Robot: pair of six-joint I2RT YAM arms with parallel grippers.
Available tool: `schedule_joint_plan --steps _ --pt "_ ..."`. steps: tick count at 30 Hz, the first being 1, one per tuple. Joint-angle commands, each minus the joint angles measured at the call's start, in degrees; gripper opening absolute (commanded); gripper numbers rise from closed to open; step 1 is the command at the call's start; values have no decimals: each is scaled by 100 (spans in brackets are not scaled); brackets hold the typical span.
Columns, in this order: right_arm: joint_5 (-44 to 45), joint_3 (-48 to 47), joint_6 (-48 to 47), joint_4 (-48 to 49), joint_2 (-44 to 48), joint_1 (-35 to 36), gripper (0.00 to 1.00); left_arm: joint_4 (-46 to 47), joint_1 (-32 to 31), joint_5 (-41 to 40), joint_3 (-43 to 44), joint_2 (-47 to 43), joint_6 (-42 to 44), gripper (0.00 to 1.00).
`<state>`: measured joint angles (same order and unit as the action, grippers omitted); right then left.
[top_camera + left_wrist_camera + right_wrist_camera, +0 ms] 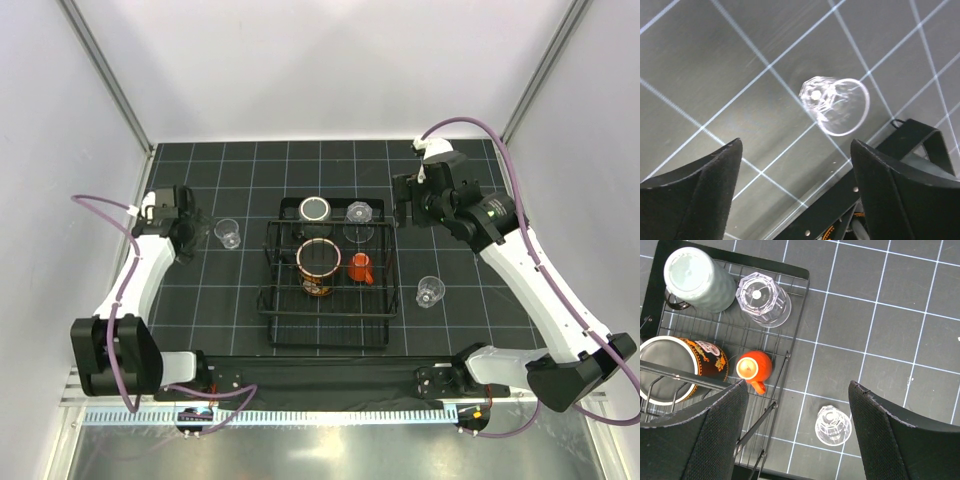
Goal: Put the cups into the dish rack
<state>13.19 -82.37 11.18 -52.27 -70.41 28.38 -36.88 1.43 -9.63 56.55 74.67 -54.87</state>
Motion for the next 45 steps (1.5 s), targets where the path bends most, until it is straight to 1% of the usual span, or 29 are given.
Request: schedule_joint_plan --steps 1,3,5,8,15,17,19,20,21,22,25,27,28,31,32,35,36,38,39,40,41,42,44,45 --pt "-150 -122 33 182 54 1 82 454 33 92 241 55 108 87" --pt "-168 -139 51 165 80 1 82 445 24 189 470 371 108 89" --pt "-150 -148 51 147 142 10 82 366 33 356 628 617 91 89" --pt "-106 -113 42 112 229 1 82 366 24 523 734 1135 12 84" --pt "-18 -131 -19 33 282 1 82 919 33 532 453 1550 -33 78" --pt "-18 -95 -19 33 317 1 82 981 24 585 409 1673 38 72" --pt "-27 -60 -11 42 326 10 82 1113 33 646 243 1656 82 67" --pt "-36 -51 -11 33 326 10 82 1191 33 646 198 1638 91 60" --pt "-53 -51 7 33 326 1 82 1227 24 646 155 1612 143 57" --pt "-80 -51 24 33 318 1 82 1271 33 655 93 1568 170 52" --pt "-132 -43 68 50 344 10 82 1350 33 629 40 1533 231 45" --pt "-238 -43 86 68 353 1 82 1350 33 638 31 1559 266 36" --pt "-273 -51 112 68 353 9 82 1359 33 672 31 1576 293 28" --pt "-413 -60 130 68 370 1 82 1368 24 751 22 1550 345 9" --pt "-449 -51 139 68 388 9 82 1351 33 778 22 1507 363 0" --pt "-580 -25 139 120 423 1 82 1315 24 927 -83 1103 442 0" --pt "-703 -25 139 138 432 9 82 1315 24 1093 -196 693 460 0" --pt "-870 -77 139 208 432 9 82 1263 33 1269 -329 173 591 0" --pt "-1062 -104 139 226 441 1 82 1245 24 1331 -382 -387 635 0" --pt "-1169 -139 148 252 449 1 82 1245 33 1375 -495 -740 670 0" --pt "-1248 -235 148 305 458 9 83 1271 24 1585 -522 -1040 766 0" --pt "-1571 -288 174 314 476 1 83 1306 33 1726 -549 -1626 811 0" --pt "-1836 -437 209 410 528 10 83 1455 24 2112 -532 -2069 846 0" --pt "-1977 -464 261 472 607 10 83 1665 24 2610 -497 -2245 820 0"
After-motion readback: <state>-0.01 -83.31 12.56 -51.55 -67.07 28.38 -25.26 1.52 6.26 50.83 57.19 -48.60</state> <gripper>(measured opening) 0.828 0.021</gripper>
